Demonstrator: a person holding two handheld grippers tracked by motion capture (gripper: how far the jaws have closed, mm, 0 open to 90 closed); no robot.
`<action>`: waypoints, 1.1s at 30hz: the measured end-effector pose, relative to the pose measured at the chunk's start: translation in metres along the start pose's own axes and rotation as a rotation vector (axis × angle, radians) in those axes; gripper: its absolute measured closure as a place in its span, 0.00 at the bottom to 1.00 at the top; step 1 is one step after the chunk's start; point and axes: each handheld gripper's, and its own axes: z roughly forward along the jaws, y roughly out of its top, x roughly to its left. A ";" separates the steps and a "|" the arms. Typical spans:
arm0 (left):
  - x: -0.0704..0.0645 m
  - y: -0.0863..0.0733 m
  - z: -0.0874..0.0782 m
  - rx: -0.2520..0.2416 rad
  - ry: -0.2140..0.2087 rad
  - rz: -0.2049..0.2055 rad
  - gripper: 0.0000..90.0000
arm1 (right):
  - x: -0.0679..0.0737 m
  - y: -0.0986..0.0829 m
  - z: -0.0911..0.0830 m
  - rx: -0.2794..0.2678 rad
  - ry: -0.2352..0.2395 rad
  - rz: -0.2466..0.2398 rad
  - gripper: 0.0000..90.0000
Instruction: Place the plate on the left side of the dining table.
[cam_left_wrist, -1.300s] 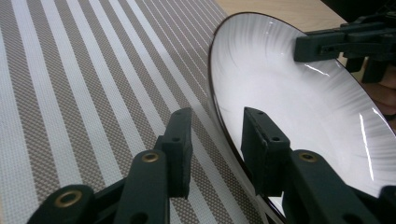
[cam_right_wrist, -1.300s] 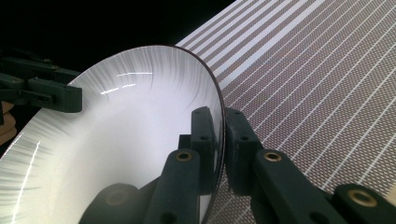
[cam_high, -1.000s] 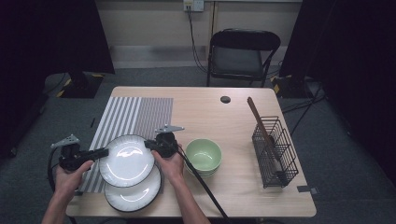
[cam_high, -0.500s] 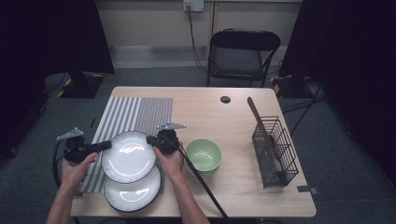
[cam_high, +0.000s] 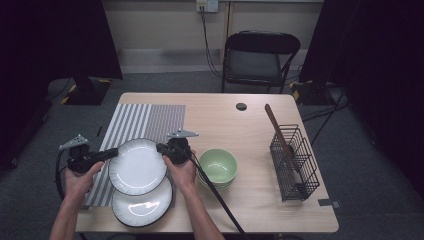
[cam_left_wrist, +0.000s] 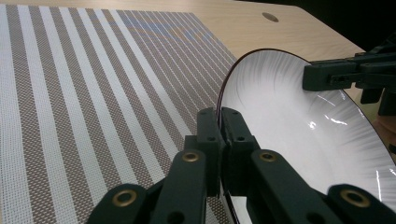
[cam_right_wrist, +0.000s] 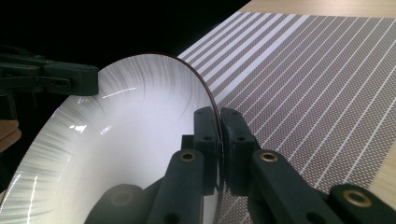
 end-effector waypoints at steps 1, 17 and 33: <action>0.000 0.000 0.001 -0.001 -0.004 -0.002 0.97 | 0.000 0.000 0.000 0.000 -0.002 -0.001 0.96; 0.001 -0.008 0.005 0.033 -0.002 -0.020 0.95 | -0.002 0.000 0.001 0.008 0.003 0.011 0.97; 0.005 0.003 0.003 0.015 -0.005 -0.042 0.97 | 0.001 0.007 0.000 -0.009 -0.005 -0.013 0.97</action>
